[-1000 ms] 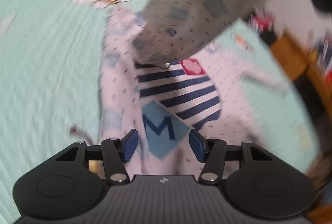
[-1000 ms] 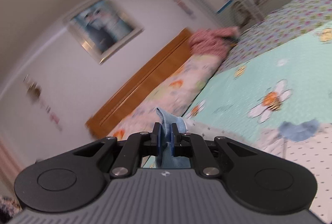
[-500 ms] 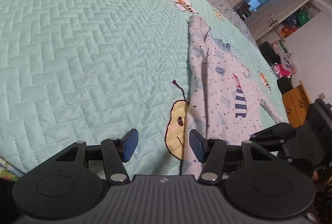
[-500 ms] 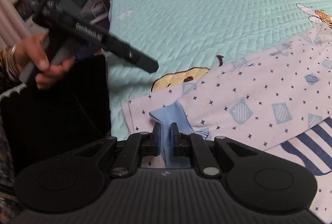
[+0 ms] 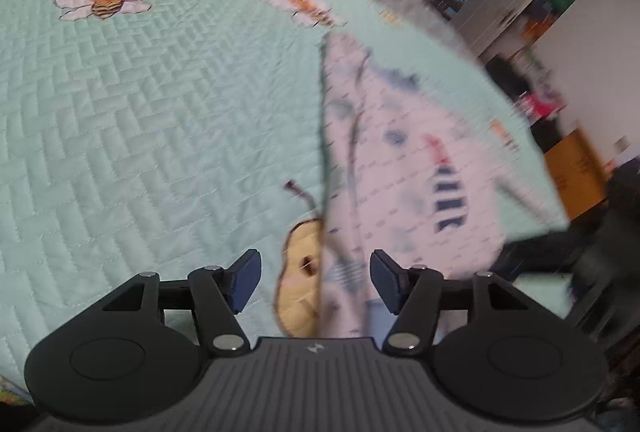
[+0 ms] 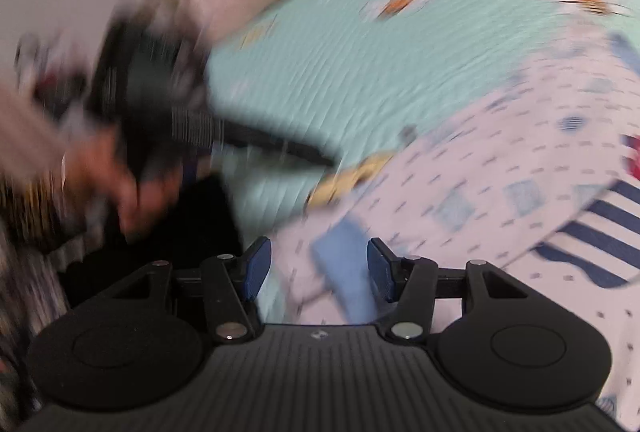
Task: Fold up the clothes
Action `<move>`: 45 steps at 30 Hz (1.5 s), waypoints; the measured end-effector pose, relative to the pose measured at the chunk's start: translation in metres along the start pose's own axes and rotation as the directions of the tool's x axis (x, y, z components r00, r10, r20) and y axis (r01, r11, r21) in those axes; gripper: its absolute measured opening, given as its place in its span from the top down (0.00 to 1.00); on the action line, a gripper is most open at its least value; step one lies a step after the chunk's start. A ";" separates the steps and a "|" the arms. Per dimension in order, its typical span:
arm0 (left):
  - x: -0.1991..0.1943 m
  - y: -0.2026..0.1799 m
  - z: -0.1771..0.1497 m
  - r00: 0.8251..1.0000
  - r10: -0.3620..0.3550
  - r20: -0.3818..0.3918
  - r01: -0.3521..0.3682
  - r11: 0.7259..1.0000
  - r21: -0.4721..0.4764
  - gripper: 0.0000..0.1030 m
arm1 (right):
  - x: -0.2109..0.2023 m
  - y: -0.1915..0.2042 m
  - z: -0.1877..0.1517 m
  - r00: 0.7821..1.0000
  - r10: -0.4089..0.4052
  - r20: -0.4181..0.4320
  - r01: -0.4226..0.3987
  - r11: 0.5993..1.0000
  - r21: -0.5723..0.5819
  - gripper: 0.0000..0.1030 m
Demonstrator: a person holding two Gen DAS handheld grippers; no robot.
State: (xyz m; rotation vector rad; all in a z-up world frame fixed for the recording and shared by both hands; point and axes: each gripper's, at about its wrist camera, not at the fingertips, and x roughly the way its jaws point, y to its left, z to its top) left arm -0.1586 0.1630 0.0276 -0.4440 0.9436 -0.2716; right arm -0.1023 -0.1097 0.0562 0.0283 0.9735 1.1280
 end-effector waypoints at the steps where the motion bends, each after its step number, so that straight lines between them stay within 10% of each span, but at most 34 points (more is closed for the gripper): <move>1: 0.004 0.003 -0.004 1.000 -0.015 -0.024 0.015 1.000 -0.021 0.39 | -0.010 -0.011 0.006 0.997 -0.031 0.064 0.027 0.998 0.056 0.46; 8: 0.001 0.000 -0.025 0.996 -0.078 -0.049 0.078 0.997 -0.004 0.42 | -0.037 -0.103 0.071 0.928 -0.207 0.310 0.091 0.932 0.350 0.46; 11: 0.003 -0.004 -0.029 0.990 -0.105 -0.092 0.107 0.994 0.015 0.72 | -0.021 -0.128 0.105 0.915 -0.214 0.343 0.069 0.918 0.389 0.46; 16: 0.005 0.002 -0.030 0.986 -0.118 -0.119 0.118 0.993 -0.010 0.85 | 0.015 -0.150 0.165 0.902 -0.337 0.270 0.274 0.930 0.245 0.46; 23: 0.006 0.008 -0.036 0.983 -0.140 -0.119 0.130 0.987 -0.090 0.88 | 0.070 -0.186 0.217 0.952 -0.305 0.020 0.299 0.944 0.141 0.49; 28: 0.007 0.009 -0.036 0.982 -0.145 -0.124 0.132 0.986 -0.103 0.88 | 0.090 -0.188 0.225 0.931 -0.345 -0.122 0.354 0.934 0.057 0.76; 39: 0.008 0.011 -0.037 0.982 -0.149 -0.117 0.136 0.984 -0.111 0.87 | 0.100 -0.196 0.230 0.942 -0.288 -0.174 0.301 0.952 0.052 0.70; 45: 0.004 0.014 -0.043 0.985 -0.141 -0.100 0.127 0.983 -0.134 0.92 | 0.094 -0.198 0.220 0.942 -0.320 -0.103 0.328 0.942 0.074 0.93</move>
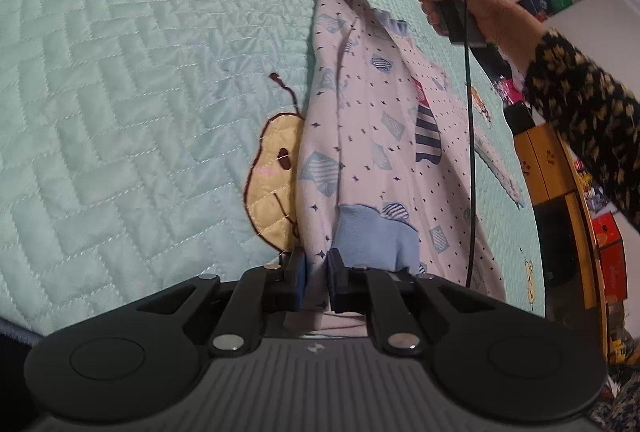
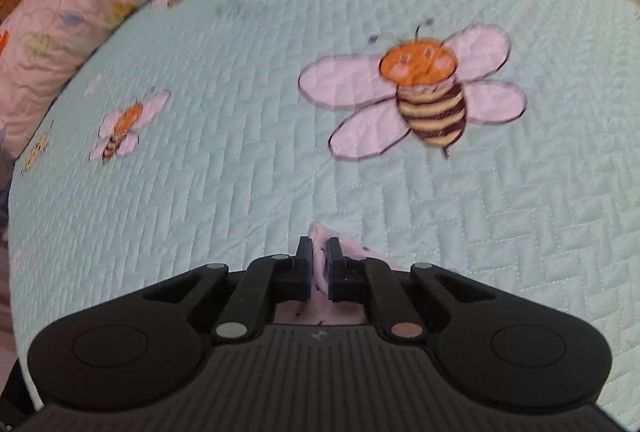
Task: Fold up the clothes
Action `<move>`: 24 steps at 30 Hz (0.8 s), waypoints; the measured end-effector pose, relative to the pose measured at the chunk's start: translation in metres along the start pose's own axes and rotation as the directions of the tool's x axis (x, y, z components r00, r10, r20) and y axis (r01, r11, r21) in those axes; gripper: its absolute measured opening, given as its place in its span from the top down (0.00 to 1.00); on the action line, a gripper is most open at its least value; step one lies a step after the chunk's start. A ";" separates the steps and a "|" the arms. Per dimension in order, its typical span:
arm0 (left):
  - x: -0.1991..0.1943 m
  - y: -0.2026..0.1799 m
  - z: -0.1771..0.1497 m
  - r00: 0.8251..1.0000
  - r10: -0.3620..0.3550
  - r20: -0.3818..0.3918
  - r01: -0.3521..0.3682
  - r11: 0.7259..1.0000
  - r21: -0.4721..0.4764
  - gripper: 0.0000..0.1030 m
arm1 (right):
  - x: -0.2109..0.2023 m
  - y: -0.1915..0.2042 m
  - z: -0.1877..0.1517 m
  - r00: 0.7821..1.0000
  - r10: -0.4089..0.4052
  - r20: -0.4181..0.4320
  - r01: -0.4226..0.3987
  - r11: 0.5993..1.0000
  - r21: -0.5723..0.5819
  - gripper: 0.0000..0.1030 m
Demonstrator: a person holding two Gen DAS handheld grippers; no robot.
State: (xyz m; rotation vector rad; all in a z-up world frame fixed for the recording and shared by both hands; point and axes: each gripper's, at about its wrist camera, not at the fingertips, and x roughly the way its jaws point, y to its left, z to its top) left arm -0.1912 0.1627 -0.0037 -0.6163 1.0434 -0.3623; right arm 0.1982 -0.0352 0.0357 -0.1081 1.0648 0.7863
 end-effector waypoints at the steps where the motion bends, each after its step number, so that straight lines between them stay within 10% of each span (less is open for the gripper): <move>1: 0.000 0.001 -0.001 1.000 0.001 0.003 -0.001 1.000 -0.003 0.92 | -0.002 -0.004 -0.002 1.000 -0.010 0.030 0.009 1.000 0.021 0.93; 14: -0.002 0.004 -0.004 1.000 0.007 0.014 -0.007 0.999 -0.043 0.91 | -0.012 -0.036 -0.019 0.976 -0.032 0.216 -0.016 0.976 0.216 0.83; 19: -0.009 0.002 -0.001 1.000 -0.002 0.029 0.003 0.999 -0.040 0.91 | -0.075 -0.027 -0.040 0.916 0.036 0.400 -0.134 0.966 0.221 0.74; 24: -0.023 -0.011 0.002 0.998 -0.011 0.057 0.010 1.000 0.021 0.90 | -0.091 0.007 -0.081 0.914 0.187 0.360 -0.264 0.948 0.178 0.74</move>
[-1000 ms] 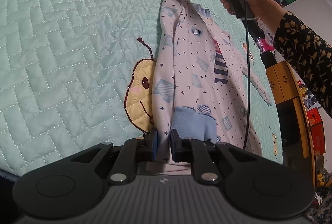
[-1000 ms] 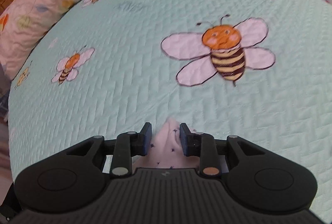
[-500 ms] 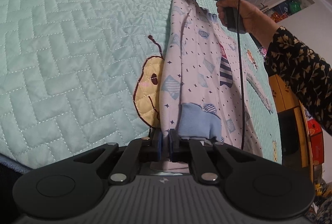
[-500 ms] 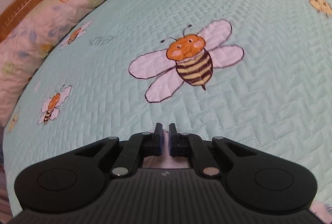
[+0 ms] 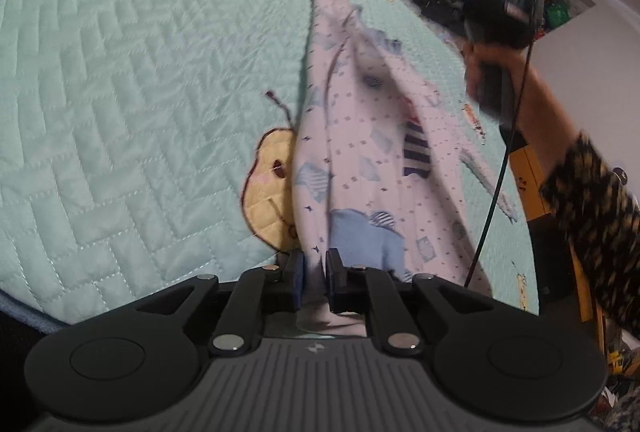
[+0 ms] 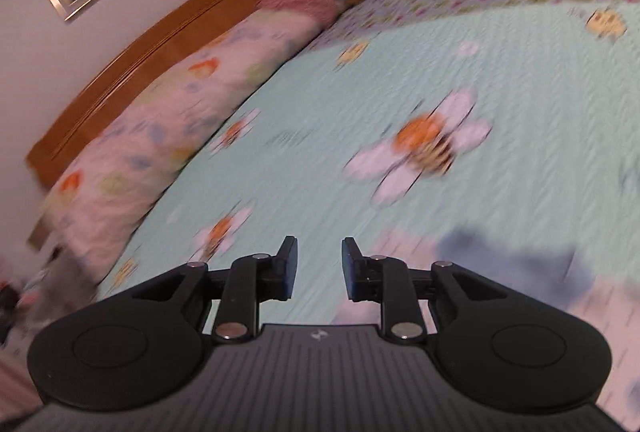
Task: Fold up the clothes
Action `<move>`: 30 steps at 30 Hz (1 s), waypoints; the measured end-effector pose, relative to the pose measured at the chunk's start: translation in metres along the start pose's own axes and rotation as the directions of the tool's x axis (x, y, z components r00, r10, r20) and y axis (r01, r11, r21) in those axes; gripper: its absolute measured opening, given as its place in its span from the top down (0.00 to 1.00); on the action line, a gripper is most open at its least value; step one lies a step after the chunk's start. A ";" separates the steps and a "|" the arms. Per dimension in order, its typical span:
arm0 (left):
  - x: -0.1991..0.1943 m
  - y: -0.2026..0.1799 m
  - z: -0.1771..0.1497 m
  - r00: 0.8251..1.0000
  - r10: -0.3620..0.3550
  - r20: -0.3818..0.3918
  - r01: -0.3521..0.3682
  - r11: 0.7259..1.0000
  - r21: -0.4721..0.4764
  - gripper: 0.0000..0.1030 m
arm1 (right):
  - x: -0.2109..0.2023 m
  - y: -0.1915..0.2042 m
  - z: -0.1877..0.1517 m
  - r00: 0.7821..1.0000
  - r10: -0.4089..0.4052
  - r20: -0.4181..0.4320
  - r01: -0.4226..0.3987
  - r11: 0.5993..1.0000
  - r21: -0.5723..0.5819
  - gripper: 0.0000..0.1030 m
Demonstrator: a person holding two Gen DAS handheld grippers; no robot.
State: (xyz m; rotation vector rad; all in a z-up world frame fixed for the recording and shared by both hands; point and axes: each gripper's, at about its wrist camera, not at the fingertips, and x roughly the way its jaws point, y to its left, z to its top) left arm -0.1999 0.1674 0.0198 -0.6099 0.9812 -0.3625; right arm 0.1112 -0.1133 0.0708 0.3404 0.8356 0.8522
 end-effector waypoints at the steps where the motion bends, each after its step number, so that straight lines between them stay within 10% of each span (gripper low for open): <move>1: -0.002 -0.004 0.002 1.000 -0.002 0.006 0.002 1.000 0.013 0.90 | 0.001 0.005 -0.010 0.999 0.031 -0.013 -0.031 1.000 0.005 0.75; 6: -0.004 -0.023 0.016 0.999 -0.029 0.023 0.028 0.998 0.052 0.80 | 0.037 -0.003 -0.066 0.989 -0.034 -0.142 0.042 0.998 0.052 0.65; 12: 0.012 -0.049 0.036 0.998 -0.058 0.022 0.055 0.992 0.116 0.67 | 0.004 -0.001 -0.080 0.999 0.017 0.043 -0.023 0.992 0.124 0.64; 16: 0.042 -0.057 0.051 0.999 -0.050 0.011 0.048 0.989 0.143 0.64 | -0.021 -0.003 -0.091 0.991 0.041 0.124 -0.064 0.980 0.186 0.43; 19: 0.068 -0.056 0.058 0.999 -0.041 -0.005 0.042 0.990 0.132 0.63 | -0.007 -0.030 -0.105 0.997 -0.055 0.046 0.041 0.961 0.274 0.53; 27: 0.093 -0.032 0.051 0.999 -0.035 -0.022 0.036 0.997 0.067 0.63 | -0.028 -0.034 -0.115 0.988 -0.024 0.154 -0.032 0.935 0.354 0.42; 30: 0.092 -0.033 0.050 1.000 -0.023 -0.018 0.025 0.997 0.078 0.63 | -0.035 -0.049 -0.131 0.989 -0.069 0.131 0.010 0.915 0.404 0.56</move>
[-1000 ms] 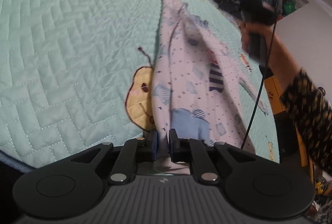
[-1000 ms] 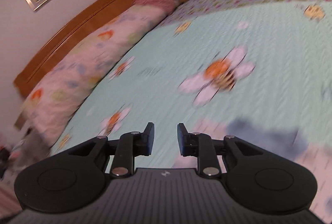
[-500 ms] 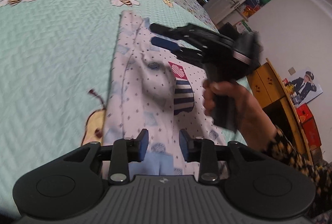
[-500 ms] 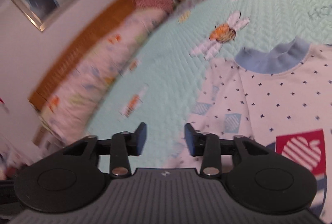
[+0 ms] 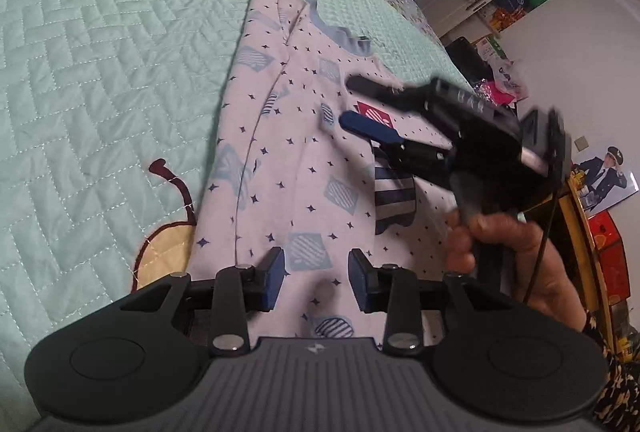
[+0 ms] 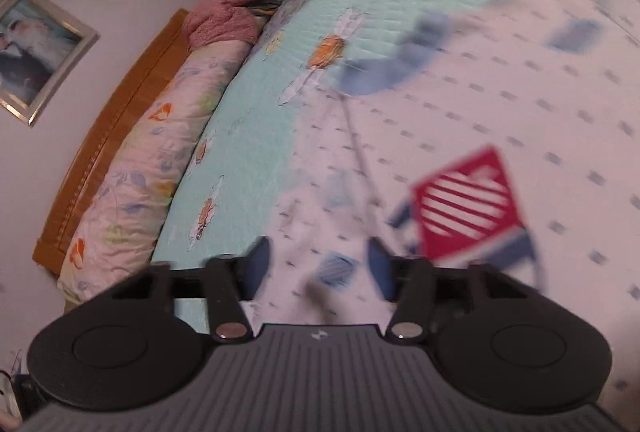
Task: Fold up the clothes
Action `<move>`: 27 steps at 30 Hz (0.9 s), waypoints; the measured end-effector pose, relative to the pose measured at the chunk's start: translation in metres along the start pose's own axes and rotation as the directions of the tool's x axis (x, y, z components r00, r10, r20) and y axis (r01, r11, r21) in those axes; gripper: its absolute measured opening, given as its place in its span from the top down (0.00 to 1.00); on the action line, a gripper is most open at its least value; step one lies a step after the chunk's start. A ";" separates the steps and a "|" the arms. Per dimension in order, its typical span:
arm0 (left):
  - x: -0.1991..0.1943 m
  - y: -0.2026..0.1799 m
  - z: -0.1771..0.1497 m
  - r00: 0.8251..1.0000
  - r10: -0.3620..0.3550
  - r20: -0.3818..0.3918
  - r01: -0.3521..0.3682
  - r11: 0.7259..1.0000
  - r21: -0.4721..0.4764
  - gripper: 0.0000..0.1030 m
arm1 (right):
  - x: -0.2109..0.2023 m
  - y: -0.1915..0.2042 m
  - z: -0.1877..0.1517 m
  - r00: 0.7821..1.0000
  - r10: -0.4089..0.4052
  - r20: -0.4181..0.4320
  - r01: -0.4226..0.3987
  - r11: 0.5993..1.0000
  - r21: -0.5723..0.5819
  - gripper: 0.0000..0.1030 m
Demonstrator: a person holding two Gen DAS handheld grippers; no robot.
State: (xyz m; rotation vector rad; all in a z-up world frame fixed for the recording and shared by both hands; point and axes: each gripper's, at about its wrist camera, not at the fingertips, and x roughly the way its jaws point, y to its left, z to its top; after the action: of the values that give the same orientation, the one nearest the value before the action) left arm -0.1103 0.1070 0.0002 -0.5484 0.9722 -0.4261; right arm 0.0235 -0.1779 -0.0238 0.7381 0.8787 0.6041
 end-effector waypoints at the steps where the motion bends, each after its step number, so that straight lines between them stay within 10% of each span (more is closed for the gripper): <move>1: 0.000 -0.002 0.000 1.000 0.009 0.001 -0.009 1.000 0.004 0.63 | -0.008 -0.005 -0.003 1.000 0.008 0.015 -0.008 1.000 0.025 0.56; 8: -0.003 -0.021 0.001 0.995 0.101 -0.021 -0.101 0.995 0.006 0.58 | -0.132 -0.057 -0.025 0.957 -0.065 0.283 0.008 0.980 0.198 0.45; 18: -0.013 -0.069 -0.004 0.992 0.113 -0.057 -0.111 0.993 0.033 0.43 | -0.292 -0.160 -0.030 0.718 -0.385 0.579 0.065 0.866 0.496 0.36; 27: 0.003 -0.079 -0.012 0.976 0.180 -0.124 -0.179 0.984 0.025 0.42 | -0.302 -0.237 0.001 0.588 -0.463 0.663 -0.101 0.771 0.628 0.37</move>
State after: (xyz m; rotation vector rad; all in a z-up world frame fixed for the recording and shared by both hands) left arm -0.1267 0.0405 0.0411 -0.4201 1.1289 -0.3078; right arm -0.0891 -0.5420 -0.0696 1.3491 0.2531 -0.2940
